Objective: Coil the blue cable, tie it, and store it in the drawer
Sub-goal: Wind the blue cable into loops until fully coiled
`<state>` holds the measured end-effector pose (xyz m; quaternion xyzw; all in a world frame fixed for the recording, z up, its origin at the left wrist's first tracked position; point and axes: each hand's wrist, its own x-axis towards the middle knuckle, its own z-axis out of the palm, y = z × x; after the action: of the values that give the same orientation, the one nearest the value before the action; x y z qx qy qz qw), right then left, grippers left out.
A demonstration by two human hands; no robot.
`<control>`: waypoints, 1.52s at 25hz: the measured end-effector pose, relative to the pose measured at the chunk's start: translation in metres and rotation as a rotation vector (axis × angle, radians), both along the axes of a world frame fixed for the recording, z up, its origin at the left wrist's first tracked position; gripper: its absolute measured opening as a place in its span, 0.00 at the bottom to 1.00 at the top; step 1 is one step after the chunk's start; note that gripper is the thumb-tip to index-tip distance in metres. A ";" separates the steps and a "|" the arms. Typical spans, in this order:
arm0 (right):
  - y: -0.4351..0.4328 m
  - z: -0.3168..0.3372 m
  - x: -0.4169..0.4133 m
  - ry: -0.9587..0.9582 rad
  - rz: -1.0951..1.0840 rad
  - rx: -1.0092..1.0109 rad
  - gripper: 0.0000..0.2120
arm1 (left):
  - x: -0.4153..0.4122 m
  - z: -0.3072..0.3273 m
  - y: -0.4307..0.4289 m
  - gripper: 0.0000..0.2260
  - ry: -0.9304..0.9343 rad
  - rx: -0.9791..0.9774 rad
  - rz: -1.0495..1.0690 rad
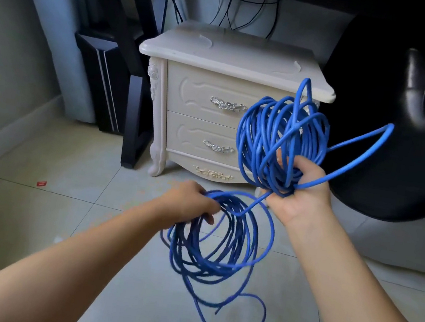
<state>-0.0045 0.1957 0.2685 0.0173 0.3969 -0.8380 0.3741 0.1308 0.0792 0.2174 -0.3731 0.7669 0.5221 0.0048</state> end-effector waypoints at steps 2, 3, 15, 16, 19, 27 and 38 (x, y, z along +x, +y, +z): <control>0.003 0.000 -0.004 0.005 -0.006 0.030 0.10 | 0.004 0.004 -0.014 0.06 0.113 0.241 0.142; 0.004 0.000 -0.006 0.003 -0.010 0.040 0.13 | 0.007 0.006 -0.019 0.07 0.172 0.383 0.181; 0.023 0.008 -0.012 0.010 -0.101 0.036 0.15 | 0.019 0.012 -0.027 0.07 0.388 0.600 0.400; 0.025 0.010 -0.012 0.014 -0.107 0.037 0.14 | 0.020 0.010 -0.030 0.06 0.397 0.557 0.422; 0.029 0.017 -0.010 0.032 -0.098 0.050 0.17 | 0.023 0.008 -0.037 0.05 0.410 0.500 0.470; 0.029 0.016 -0.011 0.108 -0.021 0.130 0.09 | 0.022 0.004 -0.035 0.04 0.322 0.375 0.407; 0.011 0.009 0.000 0.342 -0.098 0.329 0.12 | 0.023 0.033 -0.028 0.41 0.290 0.027 0.214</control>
<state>-0.0047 0.2064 0.2772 -0.0447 0.5844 -0.7699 0.2524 0.1534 0.0508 0.2500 -0.3734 0.7084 0.5781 -0.1564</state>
